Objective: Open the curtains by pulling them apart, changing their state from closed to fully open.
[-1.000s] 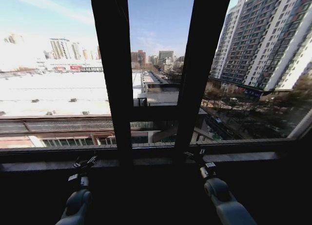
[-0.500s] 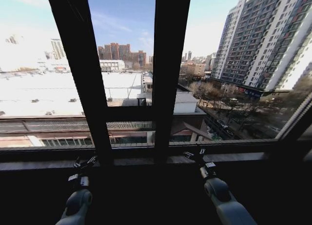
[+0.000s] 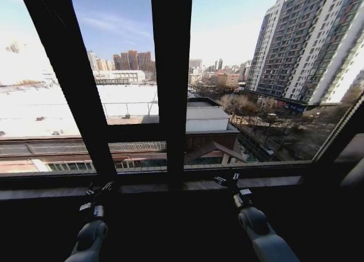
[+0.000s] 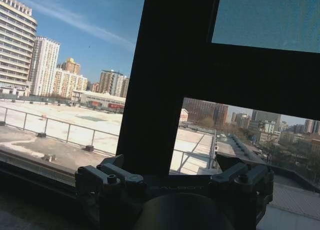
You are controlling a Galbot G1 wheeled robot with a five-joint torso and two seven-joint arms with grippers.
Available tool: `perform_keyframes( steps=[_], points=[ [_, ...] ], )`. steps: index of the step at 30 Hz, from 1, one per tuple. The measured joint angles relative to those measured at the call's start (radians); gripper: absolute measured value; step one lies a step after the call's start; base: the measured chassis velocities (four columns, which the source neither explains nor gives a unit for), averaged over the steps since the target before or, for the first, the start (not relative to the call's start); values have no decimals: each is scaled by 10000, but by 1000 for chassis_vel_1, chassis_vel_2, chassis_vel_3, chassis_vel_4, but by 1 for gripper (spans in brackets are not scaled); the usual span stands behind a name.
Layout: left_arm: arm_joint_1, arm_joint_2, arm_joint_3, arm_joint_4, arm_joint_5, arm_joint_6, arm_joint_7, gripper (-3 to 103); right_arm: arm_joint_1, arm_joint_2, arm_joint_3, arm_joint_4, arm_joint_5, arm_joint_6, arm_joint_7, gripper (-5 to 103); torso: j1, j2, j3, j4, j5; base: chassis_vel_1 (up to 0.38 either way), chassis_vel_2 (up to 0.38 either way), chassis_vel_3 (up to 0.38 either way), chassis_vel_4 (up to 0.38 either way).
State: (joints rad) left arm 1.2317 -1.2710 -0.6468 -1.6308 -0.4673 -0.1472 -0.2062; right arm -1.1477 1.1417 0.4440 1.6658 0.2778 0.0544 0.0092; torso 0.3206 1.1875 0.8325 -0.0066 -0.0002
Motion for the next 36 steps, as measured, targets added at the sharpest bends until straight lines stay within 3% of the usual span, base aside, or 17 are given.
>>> perform_keyframes(
  steps=[7,16,36],
  points=[
    [0,-1,5,-1,0,0,0,100,0,-2,0,0,0,0,0,100,2,0,0,-11,6,12,-68,-19,67],
    [-1,-3,8,0,0,0,2,100,0,-4,1,-1,0,0,0,100,3,-1,0,-7,2,113,-218,-133,245],
    [0,-4,9,-1,0,1,6,100,0,-4,2,-1,0,0,0,100,-1,1,-2,-9,5,309,-338,-306,334]
  ],
)
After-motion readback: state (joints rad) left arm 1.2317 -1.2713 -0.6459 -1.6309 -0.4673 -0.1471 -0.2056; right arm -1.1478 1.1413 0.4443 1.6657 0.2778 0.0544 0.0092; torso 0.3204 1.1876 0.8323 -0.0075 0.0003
